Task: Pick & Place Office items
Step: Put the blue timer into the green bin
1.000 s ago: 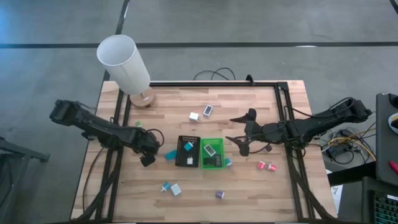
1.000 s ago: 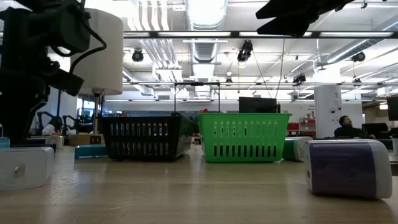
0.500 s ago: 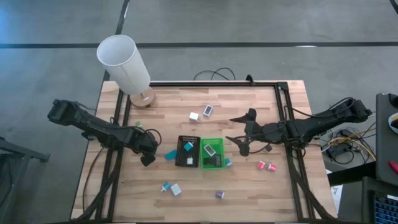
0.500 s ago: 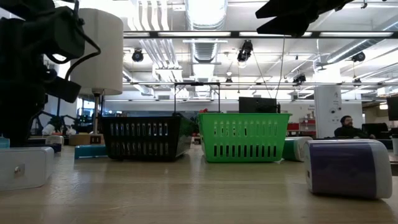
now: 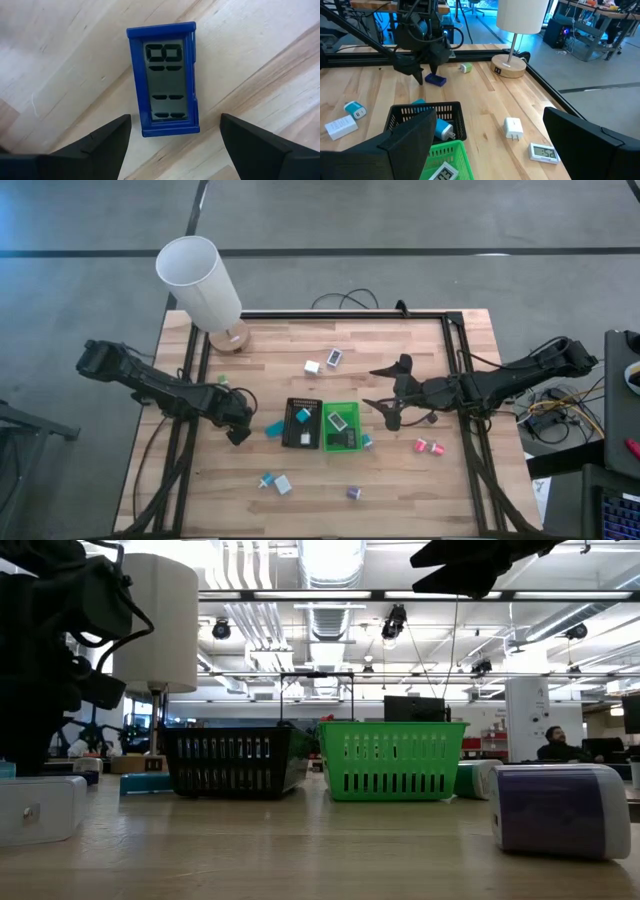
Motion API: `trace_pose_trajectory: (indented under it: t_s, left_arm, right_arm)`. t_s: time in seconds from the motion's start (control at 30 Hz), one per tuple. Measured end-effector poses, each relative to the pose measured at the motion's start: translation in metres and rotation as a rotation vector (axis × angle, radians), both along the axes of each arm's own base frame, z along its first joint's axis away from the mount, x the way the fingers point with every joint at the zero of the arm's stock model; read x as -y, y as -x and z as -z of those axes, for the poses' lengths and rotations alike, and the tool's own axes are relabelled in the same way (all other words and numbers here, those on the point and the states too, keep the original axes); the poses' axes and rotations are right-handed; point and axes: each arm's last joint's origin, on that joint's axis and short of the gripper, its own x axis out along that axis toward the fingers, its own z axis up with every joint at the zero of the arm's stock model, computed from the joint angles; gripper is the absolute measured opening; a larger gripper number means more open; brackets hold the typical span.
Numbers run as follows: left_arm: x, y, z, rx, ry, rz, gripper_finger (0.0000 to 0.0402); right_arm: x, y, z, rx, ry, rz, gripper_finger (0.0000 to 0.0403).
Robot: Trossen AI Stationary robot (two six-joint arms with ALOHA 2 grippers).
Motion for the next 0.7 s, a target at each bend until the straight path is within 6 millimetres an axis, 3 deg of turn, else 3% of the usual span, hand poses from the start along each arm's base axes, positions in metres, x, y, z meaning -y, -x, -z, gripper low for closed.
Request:
trace_pose_trajectory:
  t_s: [0.7]
  left_arm:
    - [-0.0099, -0.0021, 0.0003, 0.007, -0.030, -0.037, 0.0307]
  right_arm:
    - [-0.0001, -0.0003, -0.0015, 0.002, 0.008, -0.003, 0.0366]
